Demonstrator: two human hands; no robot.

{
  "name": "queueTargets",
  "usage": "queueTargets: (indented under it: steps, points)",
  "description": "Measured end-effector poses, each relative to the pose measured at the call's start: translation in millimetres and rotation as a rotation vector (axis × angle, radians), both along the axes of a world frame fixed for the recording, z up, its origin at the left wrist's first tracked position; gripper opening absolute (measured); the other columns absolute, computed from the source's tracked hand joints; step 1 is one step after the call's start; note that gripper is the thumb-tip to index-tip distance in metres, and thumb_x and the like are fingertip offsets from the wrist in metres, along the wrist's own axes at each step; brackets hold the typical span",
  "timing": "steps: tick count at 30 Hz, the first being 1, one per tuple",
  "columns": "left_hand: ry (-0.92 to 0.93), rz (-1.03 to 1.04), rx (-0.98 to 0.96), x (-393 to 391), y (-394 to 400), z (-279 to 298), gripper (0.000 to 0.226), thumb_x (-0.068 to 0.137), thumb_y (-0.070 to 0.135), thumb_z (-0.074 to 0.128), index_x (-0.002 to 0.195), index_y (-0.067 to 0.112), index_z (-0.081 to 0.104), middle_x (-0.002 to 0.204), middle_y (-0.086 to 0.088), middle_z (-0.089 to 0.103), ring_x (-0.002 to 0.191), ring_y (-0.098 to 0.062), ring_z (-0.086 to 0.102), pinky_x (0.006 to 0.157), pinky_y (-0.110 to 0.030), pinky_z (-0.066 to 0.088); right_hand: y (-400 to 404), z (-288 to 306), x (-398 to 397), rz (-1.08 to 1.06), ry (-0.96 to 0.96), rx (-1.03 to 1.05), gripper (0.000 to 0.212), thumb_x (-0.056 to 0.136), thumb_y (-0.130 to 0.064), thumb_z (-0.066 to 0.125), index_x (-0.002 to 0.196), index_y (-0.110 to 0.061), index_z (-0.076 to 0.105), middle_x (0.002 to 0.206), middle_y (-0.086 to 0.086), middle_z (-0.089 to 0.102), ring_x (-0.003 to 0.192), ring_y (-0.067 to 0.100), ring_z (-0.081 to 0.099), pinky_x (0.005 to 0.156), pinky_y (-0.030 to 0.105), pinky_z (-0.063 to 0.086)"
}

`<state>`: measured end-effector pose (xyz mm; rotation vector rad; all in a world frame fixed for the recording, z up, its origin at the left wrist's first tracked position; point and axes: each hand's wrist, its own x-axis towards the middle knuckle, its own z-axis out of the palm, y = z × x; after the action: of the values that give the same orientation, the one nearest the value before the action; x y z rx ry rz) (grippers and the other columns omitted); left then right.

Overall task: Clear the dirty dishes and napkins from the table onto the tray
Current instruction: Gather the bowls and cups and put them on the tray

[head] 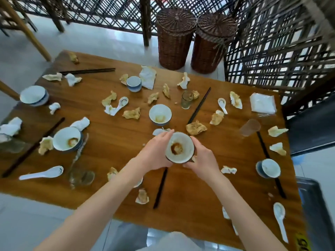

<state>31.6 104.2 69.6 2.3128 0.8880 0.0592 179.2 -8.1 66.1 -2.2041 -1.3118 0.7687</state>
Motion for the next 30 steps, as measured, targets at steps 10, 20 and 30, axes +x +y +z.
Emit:
queueTargets:
  steps: [10,20,30]
  points:
    - [0.052,-0.042,0.023,-17,109,11,0.11,0.054,0.028,0.089,0.144,0.017,0.028,0.138,-0.003,0.046,0.123,-0.02,0.045,0.098,-0.034,0.044,105,9,-24,0.006,-0.042,-0.028,0.088,0.063,-0.02,0.084,0.137,-0.028,0.036,0.118,-0.002,0.062,0.108,0.022,0.057,0.077,0.033,0.047]
    - [0.123,-0.03,0.014,19,165,-21,0.112,0.054,0.029,0.088,0.146,0.019,0.027,0.142,-0.003,0.043,0.128,-0.022,0.041,0.1,-0.033,0.038,160,-22,7,-0.024,0.032,-0.076,0.082,0.064,-0.019,0.083,0.132,-0.031,0.039,0.117,-0.002,0.062,0.107,0.02,0.056,0.083,0.037,0.05]
    - [0.141,-0.086,-0.049,26,190,-39,0.11,0.054,0.026,0.089,0.146,0.019,0.028,0.142,-0.004,0.043,0.13,-0.023,0.038,0.105,-0.039,0.037,179,-43,14,-0.055,0.064,-0.137,0.08,0.062,-0.018,0.084,0.128,-0.031,0.04,0.114,-0.003,0.062,0.103,0.019,0.057,0.076,0.032,0.048]
